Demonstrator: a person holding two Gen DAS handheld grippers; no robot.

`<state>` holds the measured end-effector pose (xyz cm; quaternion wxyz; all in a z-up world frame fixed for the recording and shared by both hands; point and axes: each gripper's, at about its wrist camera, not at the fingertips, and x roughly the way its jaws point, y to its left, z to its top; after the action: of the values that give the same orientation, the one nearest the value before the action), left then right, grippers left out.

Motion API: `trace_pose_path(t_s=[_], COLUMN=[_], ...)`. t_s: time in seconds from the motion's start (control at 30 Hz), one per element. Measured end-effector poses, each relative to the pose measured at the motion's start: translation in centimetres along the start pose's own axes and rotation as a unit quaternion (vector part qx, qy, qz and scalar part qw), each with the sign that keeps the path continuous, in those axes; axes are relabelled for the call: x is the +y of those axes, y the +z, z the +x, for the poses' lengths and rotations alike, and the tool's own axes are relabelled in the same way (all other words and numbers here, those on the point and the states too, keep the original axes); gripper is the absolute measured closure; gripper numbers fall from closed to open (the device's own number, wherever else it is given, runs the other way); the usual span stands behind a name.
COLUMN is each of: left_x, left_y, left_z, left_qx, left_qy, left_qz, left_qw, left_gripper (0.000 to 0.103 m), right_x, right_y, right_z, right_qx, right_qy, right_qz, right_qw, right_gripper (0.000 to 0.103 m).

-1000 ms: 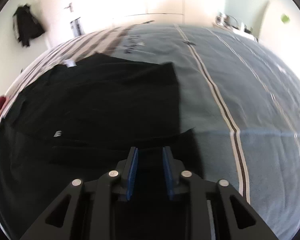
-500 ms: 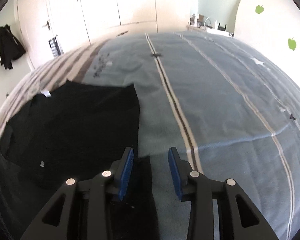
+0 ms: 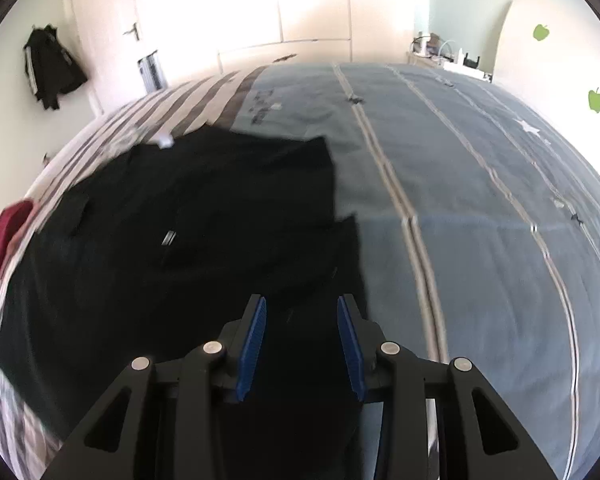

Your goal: Fold clothes

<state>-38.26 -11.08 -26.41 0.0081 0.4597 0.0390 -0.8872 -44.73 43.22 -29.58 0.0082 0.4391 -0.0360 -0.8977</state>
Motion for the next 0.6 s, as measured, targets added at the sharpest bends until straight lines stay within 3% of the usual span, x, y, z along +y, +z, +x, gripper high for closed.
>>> trace_pose_path(t_s=[0.1, 0.27, 0.33, 0.37, 0.47, 0.53, 0.6], left_x=[-1.7, -0.9, -0.4, -0.1, 3.2, 4.5, 4.0], left_y=[-2.5, -6.2, -6.3, -6.1, -6.0, -5.8, -5.1], left_z=[-0.2, 1.3, 1.0, 0.7, 0.4, -0.2, -0.9], left_qx=[0.025, 0.055, 0.049, 0.044, 0.056, 0.059, 0.044], left_qy=[-0.015, 0.021, 0.046, 0.072, 0.117, 0.116, 0.108], left_qz=[0.026, 0.034, 0.033, 0.030, -0.032, -0.057, -0.044], left_qw=[0.9992, 0.9977, 0.9972, 0.9960, 0.9911, 0.9899, 0.9922], left_gripper=[0.077, 0.076, 0.077, 0.083, 0.085, 0.085, 0.084], right_x=[0.9, 1.3, 0.9, 0.7, 0.1, 0.1, 0.3], right_y=[-2.1, -4.2, -4.5, -4.5, -4.4, -4.3, -4.0], right_z=[-0.1, 1.0, 1.5, 1.6, 1.8, 2.0, 1.7], right_qx=[0.018, 0.040, 0.044, 0.043, 0.044, 0.047, 0.045], right_qy=[0.009, 0.008, 0.000, -0.003, -0.005, -0.006, -0.007], right_qz=[-0.002, 0.002, 0.008, 0.010, 0.013, 0.009, 0.010], right_qw=[1.000, 0.999, 0.999, 0.999, 0.999, 0.999, 0.999], right_gripper=[0.069, 0.069, 0.069, 0.069, 0.069, 0.069, 0.069])
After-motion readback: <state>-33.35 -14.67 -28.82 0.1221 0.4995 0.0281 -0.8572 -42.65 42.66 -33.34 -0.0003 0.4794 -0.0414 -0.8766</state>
